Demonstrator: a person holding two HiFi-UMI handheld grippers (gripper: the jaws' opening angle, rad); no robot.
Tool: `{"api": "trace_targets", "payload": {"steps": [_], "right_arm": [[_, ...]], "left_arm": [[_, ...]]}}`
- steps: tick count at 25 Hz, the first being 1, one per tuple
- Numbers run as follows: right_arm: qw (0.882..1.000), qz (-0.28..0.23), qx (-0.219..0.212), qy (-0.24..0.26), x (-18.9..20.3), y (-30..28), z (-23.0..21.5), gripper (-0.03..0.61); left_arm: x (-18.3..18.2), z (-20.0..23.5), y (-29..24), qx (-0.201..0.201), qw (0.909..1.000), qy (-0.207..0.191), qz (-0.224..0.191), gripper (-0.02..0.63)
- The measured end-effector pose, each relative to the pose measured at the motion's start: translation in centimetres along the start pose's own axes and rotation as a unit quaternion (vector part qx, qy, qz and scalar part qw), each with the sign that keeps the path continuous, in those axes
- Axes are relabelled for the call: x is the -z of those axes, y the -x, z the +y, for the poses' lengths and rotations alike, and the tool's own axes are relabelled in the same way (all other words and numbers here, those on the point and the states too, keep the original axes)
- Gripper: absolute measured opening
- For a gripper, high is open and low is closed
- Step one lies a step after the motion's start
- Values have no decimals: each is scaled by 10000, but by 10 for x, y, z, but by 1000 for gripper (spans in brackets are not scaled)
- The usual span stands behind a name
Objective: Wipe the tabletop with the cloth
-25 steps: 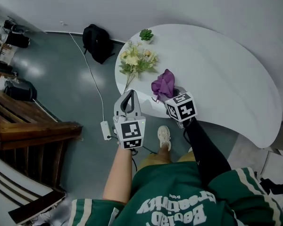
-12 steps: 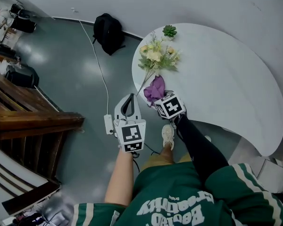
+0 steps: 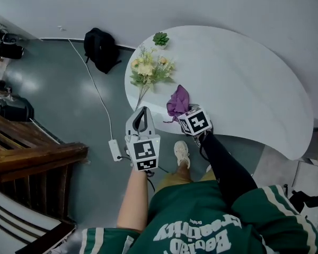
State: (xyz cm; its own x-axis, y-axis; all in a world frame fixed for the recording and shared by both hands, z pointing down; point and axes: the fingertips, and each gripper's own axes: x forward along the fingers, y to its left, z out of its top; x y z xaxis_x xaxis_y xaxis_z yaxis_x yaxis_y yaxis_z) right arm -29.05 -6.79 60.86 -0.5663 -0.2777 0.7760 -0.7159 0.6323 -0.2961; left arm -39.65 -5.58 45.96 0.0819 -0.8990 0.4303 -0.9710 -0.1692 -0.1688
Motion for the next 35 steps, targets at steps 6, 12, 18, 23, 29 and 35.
{"api": "trace_targets", "payload": {"steps": [6,12,18,23,29,35], "right_arm": [[9981,-105,404,-452,38,53,-76,121],[9933,-145,797,-824,90,119,-151,121],[9887,-199,1015,-1088,148,186,-218,121],[9845,-190,1276,-1187,195,239,-268,121],[9760,-233,1618,-1437,254,304,-327,121],[9604,-331,2061,-1845,316,370,-379,121]], "left_arm": [[-28,-79,-25,504,9984,-211,-110,2],[-57,-175,-38,920,9948,-379,-207,2],[-79,-280,-42,1277,9901,-514,-279,2],[-95,-365,-42,1562,9851,-608,-372,2],[-109,-456,-42,1906,9778,-722,-486,2],[-123,-547,-38,2417,9638,-952,-600,2]]}}
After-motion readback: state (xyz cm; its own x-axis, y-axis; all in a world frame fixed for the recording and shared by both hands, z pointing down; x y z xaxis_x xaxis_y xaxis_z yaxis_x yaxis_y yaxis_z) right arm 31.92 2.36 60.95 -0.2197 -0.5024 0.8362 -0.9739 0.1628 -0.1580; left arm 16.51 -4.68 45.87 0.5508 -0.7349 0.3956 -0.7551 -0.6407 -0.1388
